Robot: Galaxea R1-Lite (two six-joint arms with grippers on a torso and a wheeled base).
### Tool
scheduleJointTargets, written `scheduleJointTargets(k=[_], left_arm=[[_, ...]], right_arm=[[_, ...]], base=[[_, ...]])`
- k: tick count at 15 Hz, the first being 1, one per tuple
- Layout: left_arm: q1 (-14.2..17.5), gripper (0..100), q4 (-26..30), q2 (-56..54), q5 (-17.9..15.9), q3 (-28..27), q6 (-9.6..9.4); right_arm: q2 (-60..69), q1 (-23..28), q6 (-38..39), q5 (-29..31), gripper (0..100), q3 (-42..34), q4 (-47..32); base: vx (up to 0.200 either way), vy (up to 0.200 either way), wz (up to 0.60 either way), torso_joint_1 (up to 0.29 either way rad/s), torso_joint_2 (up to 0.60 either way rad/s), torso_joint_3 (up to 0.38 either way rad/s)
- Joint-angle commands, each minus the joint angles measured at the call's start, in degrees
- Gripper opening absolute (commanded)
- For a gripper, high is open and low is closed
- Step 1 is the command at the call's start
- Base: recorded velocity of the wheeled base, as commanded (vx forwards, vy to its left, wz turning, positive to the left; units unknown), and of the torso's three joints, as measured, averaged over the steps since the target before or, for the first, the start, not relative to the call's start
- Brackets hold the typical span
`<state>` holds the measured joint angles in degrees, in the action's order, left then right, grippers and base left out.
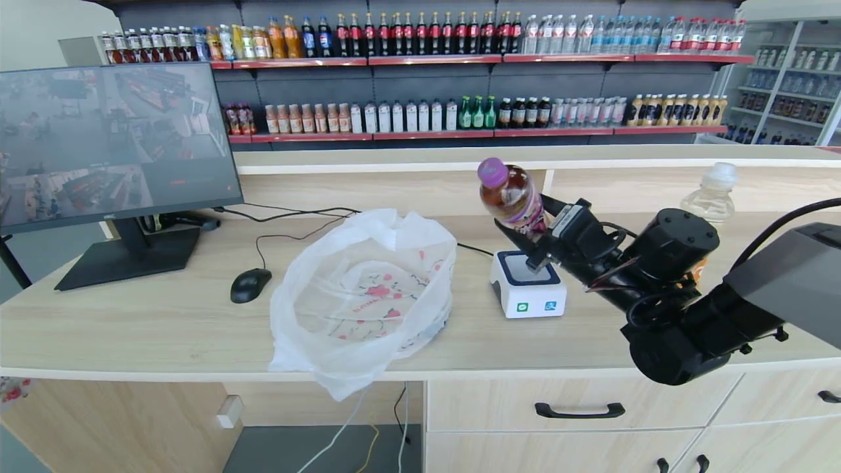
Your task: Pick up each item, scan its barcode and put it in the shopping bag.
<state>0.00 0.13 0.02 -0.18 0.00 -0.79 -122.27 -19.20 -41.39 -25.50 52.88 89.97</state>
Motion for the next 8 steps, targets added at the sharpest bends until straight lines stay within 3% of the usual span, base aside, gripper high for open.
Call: scheduleJointTargets(k=[1, 8], left_arm=[[0.0, 100, 0.0, 0.0, 0.0, 0.0, 0.00], [0.0, 100, 0.0, 0.0, 0.0, 0.0, 0.00]], right_arm=[[-0.9, 0.6, -1.8, -2.6, 0, -0.2, 0.0], [-2.3, 2.5, -4.5, -10.1, 0, -0.3, 0.0]], base=[[0.000, 0.000, 0.00, 0.000, 0.00, 0.000], [0.000, 0.000, 0.00, 0.000, 0.00, 0.000]])
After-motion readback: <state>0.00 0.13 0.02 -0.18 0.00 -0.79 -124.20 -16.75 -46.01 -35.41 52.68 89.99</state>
